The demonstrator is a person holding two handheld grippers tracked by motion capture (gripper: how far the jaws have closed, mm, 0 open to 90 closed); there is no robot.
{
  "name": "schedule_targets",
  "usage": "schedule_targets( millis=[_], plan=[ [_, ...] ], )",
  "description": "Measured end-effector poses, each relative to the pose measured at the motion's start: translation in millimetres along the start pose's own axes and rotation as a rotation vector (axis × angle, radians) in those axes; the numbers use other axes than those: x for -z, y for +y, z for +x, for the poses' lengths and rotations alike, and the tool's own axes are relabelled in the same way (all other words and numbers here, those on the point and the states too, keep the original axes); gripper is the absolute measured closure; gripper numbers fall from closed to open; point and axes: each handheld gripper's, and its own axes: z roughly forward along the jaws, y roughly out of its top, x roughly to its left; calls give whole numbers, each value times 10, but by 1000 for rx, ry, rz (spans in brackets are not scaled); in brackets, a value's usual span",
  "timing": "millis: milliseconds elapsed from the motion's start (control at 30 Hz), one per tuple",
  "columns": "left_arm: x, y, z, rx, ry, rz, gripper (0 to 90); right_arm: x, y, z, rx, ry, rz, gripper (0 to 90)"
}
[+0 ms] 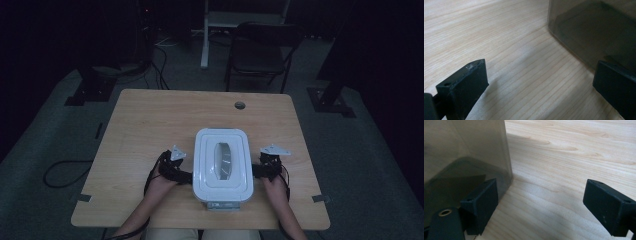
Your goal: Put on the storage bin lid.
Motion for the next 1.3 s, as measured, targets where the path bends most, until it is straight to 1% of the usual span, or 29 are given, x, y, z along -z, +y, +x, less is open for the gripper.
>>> schedule_targets(
  millis=[67, 133, 200, 300, 333, 367, 400, 433, 467, 500, 533, 633, 700, 733, 767, 800, 900, 933, 967, 1000, 1033, 1067, 1100, 1133, 1167, 1200, 1233, 1267, 1300],
  plan=[
    [19, -9, 26, 6, -8, 4, 5, 24, -31, -21, -1, -7, 3, 128],
    [41, -22, 51, 6, 7, 5, 6, 51, -69, -55, -18, 9, 10, 128],
    [56, -35, 75, 12, 5, 10, 5, 80, -107, -86, -31, 1, 6, 128],
    [81, -64, 106, 12, 15, 20, 6, 131, -166, -148, -55, -11, 5, 128],
    [98, -78, 120, 22, 20, 22, 5, 143, -175, -163, -61, -9, 3, 128],
    [98, -78, 120, 22, 20, 22, 6, 143, -175, -163, -61, -9, 3, 128],
    [125, -92, 150, 35, 19, 25, 6, 203, -198, -196, -71, -16, -3, 128],
    [125, -92, 150, 35, 19, 25, 6, 220, -204, -202, -75, -16, -7, 128],
    [159, -103, 184, 46, 24, 20, 6, 250, -214, -214, -82, -12, -12, 128],
    [159, -103, 184, 46, 24, 20, 6, 250, -214, -214, -82, -12, -12, 128],
    [190, -110, 214, 55, 38, 25, 6, 299, -226, -227, -85, -15, -22, 128],
    [222, -120, 243, 67, 43, 21, 6, 344, -238, -242, -87, -14, -26, 128],
    [254, -134, 276, 75, 48, 17, 6, 380, -252, -259, -82, -24, -23, 128],
    [282, -152, 309, 85, 57, 19, 6, 413, -276, -288, -85, -34, -22, 128],
    [282, -152, 309, 85, 57, 19, 6, 413, -276, -288, -85, -34, -22, 128],
    [311, -179, 350, 94, 68, 21, 6, 439, -301, -316, -90, -46, -19, 128],
    [334, -201, 384, 100, 71, 23, 6, 462, -326, -344, -97, -50, -22, 128],
    [363, -230, 429, 100, 75, 29, 6, 485, -351, -371, -104, -60, -23, 128],
    [363, -230, 429, 100, 75, 29, 6, 494, -359, -382, -106, -64, -23, 128],
    [399, -260, 485, 105, 92, 38, 6, 507, -370, -406, -104, -69, -23, 128],
    [399, -260, 485, 105, 92, 38, 6, 507, -370, -406, -104, -69, -23, 128],
    [448, -290, 545, 129, 102, 31, 6, 533, -385, -445, -104, -83, -21, 128],
    [448, -290, 545, 129, 102, 31, 6, 533, -385, -445, -104, -83, -21, 128],
    [502, -318, 593, 143, 113, 29, 6, 553, -400, -472, -111, -86, -20, 128],
    [502, -318, 593, 143, 113, 29, 6, 561, -409, -481, -115, -90, -21, 128],
    [556, -349, 630, 156, 123, 26, 6, 575, -425, -497, -119, -96, -19, 128],
    [556, -349, 630, 156, 123, 26, 6, 575, -425, -497, -119, -96, -19, 128],
    [618, -388, 668, 162, 140, 25, 6, 593, -449, -518, -125, -102, -16, 128],
    [618, -388, 668, 162, 140, 25, 6, 593, -449, -518, -125, -102, -16, 128]
  ],
)
